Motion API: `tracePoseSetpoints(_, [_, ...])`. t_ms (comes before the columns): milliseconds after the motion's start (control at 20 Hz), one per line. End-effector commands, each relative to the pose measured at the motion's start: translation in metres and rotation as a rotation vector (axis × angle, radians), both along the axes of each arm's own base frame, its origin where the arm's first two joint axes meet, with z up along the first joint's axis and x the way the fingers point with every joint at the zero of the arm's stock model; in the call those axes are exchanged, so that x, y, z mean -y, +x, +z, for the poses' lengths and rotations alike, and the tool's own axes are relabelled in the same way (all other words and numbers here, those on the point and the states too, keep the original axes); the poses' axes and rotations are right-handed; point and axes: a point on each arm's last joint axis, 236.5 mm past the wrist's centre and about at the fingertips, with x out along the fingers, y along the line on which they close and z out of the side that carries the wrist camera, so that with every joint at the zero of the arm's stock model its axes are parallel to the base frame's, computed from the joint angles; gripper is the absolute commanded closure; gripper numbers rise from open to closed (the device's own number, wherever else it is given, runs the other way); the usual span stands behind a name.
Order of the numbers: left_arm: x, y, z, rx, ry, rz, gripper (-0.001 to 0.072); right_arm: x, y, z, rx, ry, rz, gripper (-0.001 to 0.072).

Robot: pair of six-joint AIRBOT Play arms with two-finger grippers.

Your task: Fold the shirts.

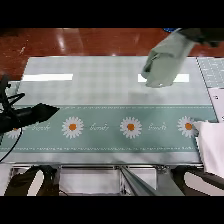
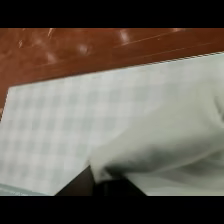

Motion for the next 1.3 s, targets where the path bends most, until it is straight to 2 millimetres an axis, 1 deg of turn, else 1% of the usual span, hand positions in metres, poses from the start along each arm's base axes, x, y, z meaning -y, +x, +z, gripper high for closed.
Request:
tracePoseSetpoints(0, [0.000, 0.000, -0.001, 0.001, 0.003, -0.004, 0.0687, 0.083, -0.035, 0.012, -0.063, -0.039, -0.191, 0.0691])
tracePoseSetpoints(100, [0.000, 0.000, -0.001, 0.001, 0.003, -0.003, 0.0687, 0.125, -0.060, 0.004, -0.133, -0.090, -0.307, 0.0691])
tracePoseSetpoints(200, [0.000, 0.000, -0.001, 0.003, 0.004, -0.002, 0.0687, 0.158, -0.090, -0.007, -0.221, -0.132, -0.385, 0.0691])
tracePoseSetpoints(300, [0.000, 0.000, -0.001, 0.015, 0.015, -0.016, 0.0687, 0.180, -0.121, -0.024, -0.336, -0.158, -0.439, 0.0692])
tracePoseSetpoints(450, [-0.001, 0.002, 0.000, 0.023, 0.019, -0.013, 0.0687, 0.206, -0.175, -0.057, -0.526, -0.184, -0.519, 0.0692])
tracePoseSetpoints(550, [-0.002, 0.004, 0.000, 0.030, 0.021, -0.006, 0.0687, 0.226, -0.217, -0.076, -0.641, -0.220, -0.614, 0.0692])
tracePoseSetpoints(700, [0.000, 0.007, 0.003, 0.052, 0.024, -0.005, 0.0687, 0.251, -0.293, -0.101, -0.825, -0.250, -0.805, 0.0692])
tracePoseSetpoints(750, [0.001, 0.009, 0.004, 0.059, 0.025, -0.006, 0.0687, 0.256, -0.318, -0.109, -0.880, -0.258, -0.877, 0.0691])
tracePoseSetpoints(800, [0.002, 0.010, 0.004, 0.066, 0.026, -0.007, 0.0687, 0.256, -0.339, -0.118, -0.930, -0.265, -0.929, 0.0691])
tracePoseSetpoints(900, [0.004, 0.010, 0.005, 0.069, 0.026, -0.011, 0.0687, 0.251, -0.380, -0.134, -1.034, -0.286, -1.032, 0.0691])
tracePoseSetpoints(950, [0.004, 0.010, 0.005, 0.069, 0.026, -0.011, 0.0687, 0.246, -0.394, -0.142, -1.077, -0.297, -1.056, 0.0691])
tracePoseSetpoints(1000, [0.004, 0.010, 0.005, 0.069, 0.026, -0.011, 0.0687, 0.239, -0.402, -0.153, -1.112, -0.296, -1.048, 0.0690])
tracePoseSetpoints(1050, [0.004, 0.010, 0.005, 0.070, 0.026, -0.011, 0.0687, 0.232, -0.405, -0.166, -1.144, -0.283, -1.019, 0.0684])
tracePoseSetpoints(1100, [0.004, 0.010, 0.005, 0.070, 0.026, -0.011, 0.0687, 0.227, -0.409, -0.176, -1.180, -0.269, -1.001, 0.0583])
tracePoseSetpoints(1150, [0.004, 0.010, 0.005, 0.070, 0.026, -0.011, 0.0687, 0.222, -0.413, -0.186, -1.214, -0.252, -0.982, 0.0383])
tracePoseSetpoints(1200, [0.003, 0.010, 0.005, 0.071, 0.027, -0.010, 0.0687, 0.218, -0.414, -0.194, -1.236, -0.241, -0.966, 0.0297])
tracePoseSetpoints(1250, [0.003, 0.010, 0.005, 0.072, 0.027, -0.008, 0.0687, 0.222, -0.412, -0.197, -1.219, -0.249, -0.969, 0.0296])
